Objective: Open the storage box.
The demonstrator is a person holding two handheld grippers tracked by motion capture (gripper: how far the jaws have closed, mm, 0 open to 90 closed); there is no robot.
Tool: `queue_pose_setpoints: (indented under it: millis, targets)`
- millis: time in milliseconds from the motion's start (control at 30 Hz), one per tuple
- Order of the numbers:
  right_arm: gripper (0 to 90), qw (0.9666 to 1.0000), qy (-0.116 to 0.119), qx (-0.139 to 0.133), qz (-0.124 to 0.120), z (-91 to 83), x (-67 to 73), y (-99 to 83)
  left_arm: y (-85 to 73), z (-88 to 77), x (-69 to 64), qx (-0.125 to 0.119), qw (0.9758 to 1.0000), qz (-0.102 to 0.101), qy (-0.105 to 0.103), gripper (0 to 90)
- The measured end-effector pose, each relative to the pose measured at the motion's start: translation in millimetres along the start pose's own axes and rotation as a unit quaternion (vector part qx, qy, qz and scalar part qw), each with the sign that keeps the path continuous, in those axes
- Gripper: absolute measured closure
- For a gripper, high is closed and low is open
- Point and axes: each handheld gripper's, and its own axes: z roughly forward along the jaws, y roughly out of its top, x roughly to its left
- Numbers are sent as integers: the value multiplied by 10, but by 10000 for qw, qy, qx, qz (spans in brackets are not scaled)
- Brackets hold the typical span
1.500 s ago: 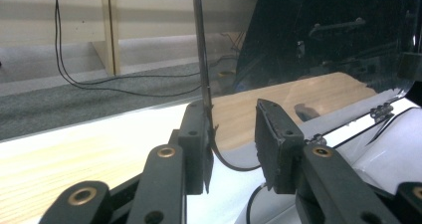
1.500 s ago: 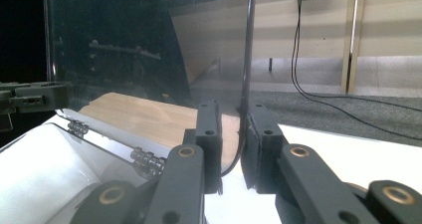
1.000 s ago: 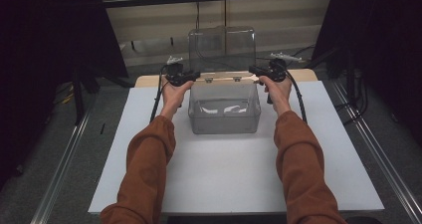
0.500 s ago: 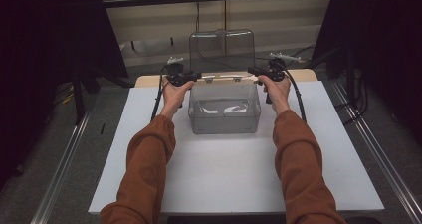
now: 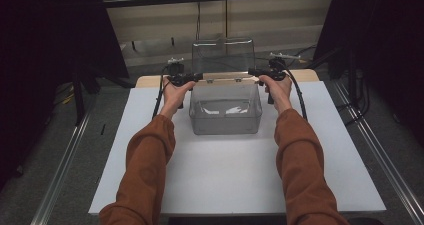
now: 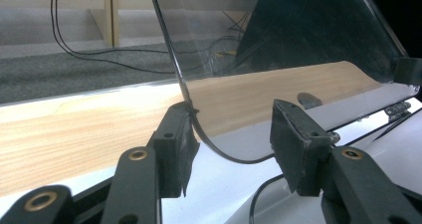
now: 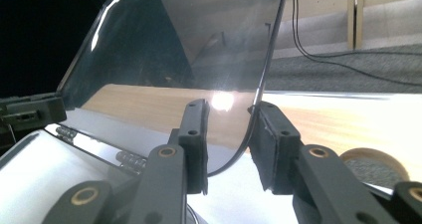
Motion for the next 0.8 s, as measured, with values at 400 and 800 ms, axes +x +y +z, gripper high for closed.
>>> queue_pose_setpoints:
  millis: [400,800]
  targets:
    - [666,10000,-48,82,-28,4,9,7,5,6,9,59,10000,-38,-1,513]
    - [640,9999,-97,119,18,24,8,-4,0,15,9,81,9999,-99,52,503]
